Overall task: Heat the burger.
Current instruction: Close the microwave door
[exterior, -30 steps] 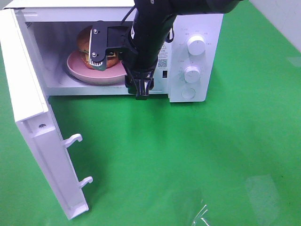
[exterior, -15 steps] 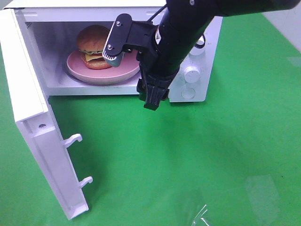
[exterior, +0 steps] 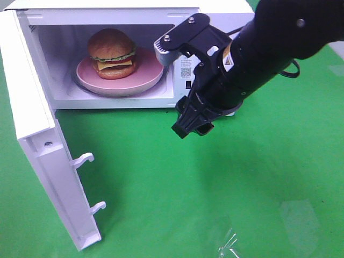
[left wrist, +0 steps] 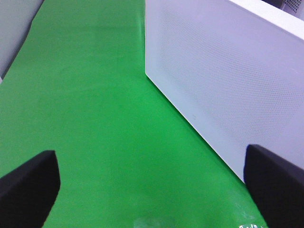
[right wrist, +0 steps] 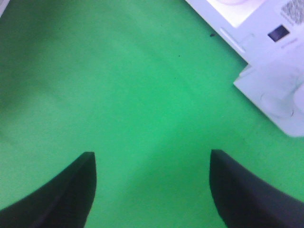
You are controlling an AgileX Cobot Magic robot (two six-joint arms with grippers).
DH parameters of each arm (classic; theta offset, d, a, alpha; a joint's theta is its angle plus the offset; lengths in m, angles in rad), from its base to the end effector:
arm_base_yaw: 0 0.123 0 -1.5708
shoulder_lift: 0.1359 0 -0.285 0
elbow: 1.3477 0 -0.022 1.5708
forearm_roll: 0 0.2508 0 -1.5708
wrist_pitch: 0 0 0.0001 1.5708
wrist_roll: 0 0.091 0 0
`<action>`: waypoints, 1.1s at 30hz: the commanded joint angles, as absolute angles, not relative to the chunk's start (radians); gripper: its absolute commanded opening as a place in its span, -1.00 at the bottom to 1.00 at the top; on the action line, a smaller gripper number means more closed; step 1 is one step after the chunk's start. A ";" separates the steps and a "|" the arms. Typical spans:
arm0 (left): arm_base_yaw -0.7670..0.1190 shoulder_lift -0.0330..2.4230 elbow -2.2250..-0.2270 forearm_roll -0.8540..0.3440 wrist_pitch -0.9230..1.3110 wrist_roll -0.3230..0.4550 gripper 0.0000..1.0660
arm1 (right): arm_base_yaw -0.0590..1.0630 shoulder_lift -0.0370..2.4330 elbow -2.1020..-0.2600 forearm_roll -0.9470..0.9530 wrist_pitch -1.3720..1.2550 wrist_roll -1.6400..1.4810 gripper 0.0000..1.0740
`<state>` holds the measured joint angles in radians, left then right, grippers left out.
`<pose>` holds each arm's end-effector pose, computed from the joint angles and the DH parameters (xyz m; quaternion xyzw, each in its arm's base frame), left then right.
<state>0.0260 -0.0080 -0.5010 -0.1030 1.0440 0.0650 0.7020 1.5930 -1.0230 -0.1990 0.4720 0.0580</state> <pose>-0.0055 -0.0082 0.2792 0.0183 0.8451 -0.0272 0.5335 0.2573 0.2069 0.2339 -0.3671 0.8771 0.0470 0.3060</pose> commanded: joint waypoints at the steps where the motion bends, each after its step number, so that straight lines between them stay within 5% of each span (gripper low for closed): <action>1: 0.027 -0.025 -0.499 -0.109 1.042 0.063 0.83 | 0.703 1.552 -0.973 -0.198 0.469 0.151 0.23; 13: 0.027 -0.025 -0.499 -0.109 1.042 0.063 0.83 | 0.703 1.331 -0.775 -0.168 0.558 0.210 0.29; 33: 0.027 -0.025 -0.499 -0.109 1.042 0.063 0.83 | 0.703 0.928 -0.771 -0.172 1.082 0.206 0.29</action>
<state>0.0260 -0.0080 -0.5010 -0.1030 1.0440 0.0650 0.7020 0.9810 -0.7760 -0.1690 1.0270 0.2000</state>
